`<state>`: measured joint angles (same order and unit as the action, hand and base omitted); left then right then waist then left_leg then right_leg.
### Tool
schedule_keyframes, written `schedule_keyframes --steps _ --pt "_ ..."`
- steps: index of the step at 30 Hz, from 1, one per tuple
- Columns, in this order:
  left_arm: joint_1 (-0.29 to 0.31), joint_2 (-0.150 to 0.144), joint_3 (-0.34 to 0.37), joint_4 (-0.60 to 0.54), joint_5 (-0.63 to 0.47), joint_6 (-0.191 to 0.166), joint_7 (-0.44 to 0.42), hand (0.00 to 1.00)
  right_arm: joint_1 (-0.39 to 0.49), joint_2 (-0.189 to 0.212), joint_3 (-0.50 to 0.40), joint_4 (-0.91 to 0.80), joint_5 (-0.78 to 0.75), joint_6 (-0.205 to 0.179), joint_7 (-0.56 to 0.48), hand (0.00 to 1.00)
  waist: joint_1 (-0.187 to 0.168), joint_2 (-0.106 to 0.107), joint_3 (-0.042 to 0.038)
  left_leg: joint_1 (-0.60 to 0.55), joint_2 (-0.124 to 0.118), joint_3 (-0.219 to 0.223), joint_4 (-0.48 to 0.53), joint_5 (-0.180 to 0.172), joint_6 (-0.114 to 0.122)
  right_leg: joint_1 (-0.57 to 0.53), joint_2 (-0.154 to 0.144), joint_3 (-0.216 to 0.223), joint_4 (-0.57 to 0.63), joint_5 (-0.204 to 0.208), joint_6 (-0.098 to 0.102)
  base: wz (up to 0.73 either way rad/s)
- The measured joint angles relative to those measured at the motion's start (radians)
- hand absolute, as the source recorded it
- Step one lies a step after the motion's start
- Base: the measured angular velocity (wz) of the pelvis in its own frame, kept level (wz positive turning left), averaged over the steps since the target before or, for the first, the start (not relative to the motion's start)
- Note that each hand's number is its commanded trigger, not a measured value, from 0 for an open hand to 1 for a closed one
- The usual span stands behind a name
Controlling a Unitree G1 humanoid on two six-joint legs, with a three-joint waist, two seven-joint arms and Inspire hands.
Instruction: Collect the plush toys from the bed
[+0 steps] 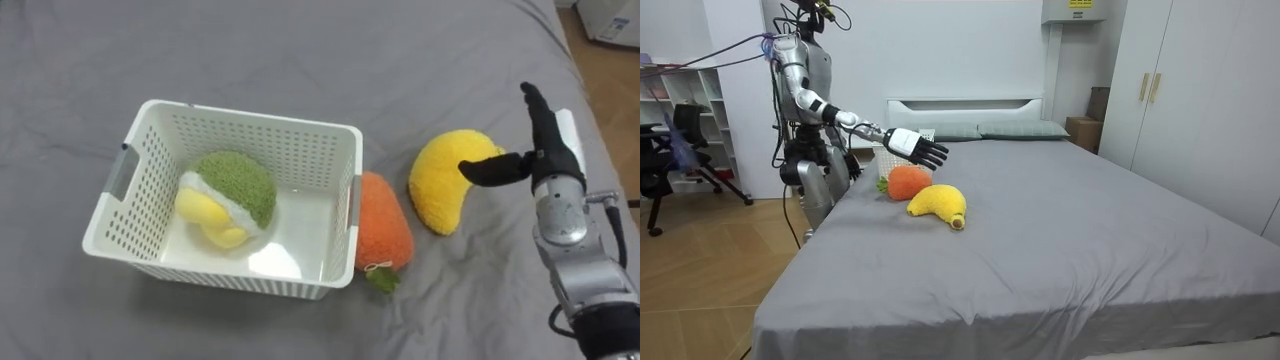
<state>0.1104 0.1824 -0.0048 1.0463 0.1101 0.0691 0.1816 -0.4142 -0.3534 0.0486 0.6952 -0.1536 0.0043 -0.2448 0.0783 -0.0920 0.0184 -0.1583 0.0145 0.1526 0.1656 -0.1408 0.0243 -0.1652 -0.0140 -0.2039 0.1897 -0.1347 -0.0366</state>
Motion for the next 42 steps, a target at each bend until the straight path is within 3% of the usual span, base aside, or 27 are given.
schedule_keyframes --steps 3,10,14,19,34,42 --pt "-0.046 0.011 -0.035 0.036 -0.002 -0.007 -0.001 0.00 -0.032 -0.004 0.028 0.113 -0.001 -0.008 -0.005 0.00 0.013 -0.007 0.0050 -0.033 0.001 -0.002 0.002 0.005 0.000 -0.030 0.000 -0.005 0.000 0.005 -0.001 0.01" --pt "-0.098 0.027 -0.079 0.072 -0.020 -0.007 -0.027 0.00 -0.083 -0.011 0.089 0.213 -0.006 -0.018 0.010 0.00 0.037 0.000 0.0113 -0.070 0.000 -0.005 0.004 0.007 0.002 -0.064 -0.001 -0.008 -0.003 0.009 -0.002 0.00" --pt "-0.107 0.028 -0.082 0.073 -0.020 -0.009 -0.036 0.00 -0.102 -0.012 0.099 0.243 -0.010 -0.025 0.028 0.00 0.039 0.003 0.0141 -0.075 -0.001 -0.015 0.004 0.008 0.002 -0.065 -0.002 -0.016 -0.004 0.009 -0.002 0.07" --pt "-0.119 0.030 -0.100 0.075 -0.020 -0.009 -0.037 0.00 -0.133 -0.038 0.179 0.292 -0.064 -0.031 0.053 0.00 0.043 0.006 0.0211 -0.078 -0.002 -0.019 0.004 0.009 0.002 -0.066 -0.002 -0.019 -0.005 0.009 -0.002 0.02" --pt "-0.138 0.034 -0.120 0.078 -0.020 -0.009 -0.044 0.00 -0.151 -0.050 0.202 0.340 -0.223 -0.026 0.054 0.00 0.065 0.005 0.0207 -0.094 -0.005 -0.026 0.005 0.014 0.003 -0.080 -0.005 -0.028 -0.002 0.009 -0.002 0.01" --pt "-0.138 0.034 -0.124 0.078 -0.021 -0.010 -0.047 0.00 -0.151 -0.054 0.208 0.355 -0.223 -0.024 0.056 0.00 0.069 0.005 0.0207 -0.094 -0.005 -0.029 0.006 0.016 0.003 -0.079 -0.007 -0.043 0.000 0.009 -0.002 0.00"
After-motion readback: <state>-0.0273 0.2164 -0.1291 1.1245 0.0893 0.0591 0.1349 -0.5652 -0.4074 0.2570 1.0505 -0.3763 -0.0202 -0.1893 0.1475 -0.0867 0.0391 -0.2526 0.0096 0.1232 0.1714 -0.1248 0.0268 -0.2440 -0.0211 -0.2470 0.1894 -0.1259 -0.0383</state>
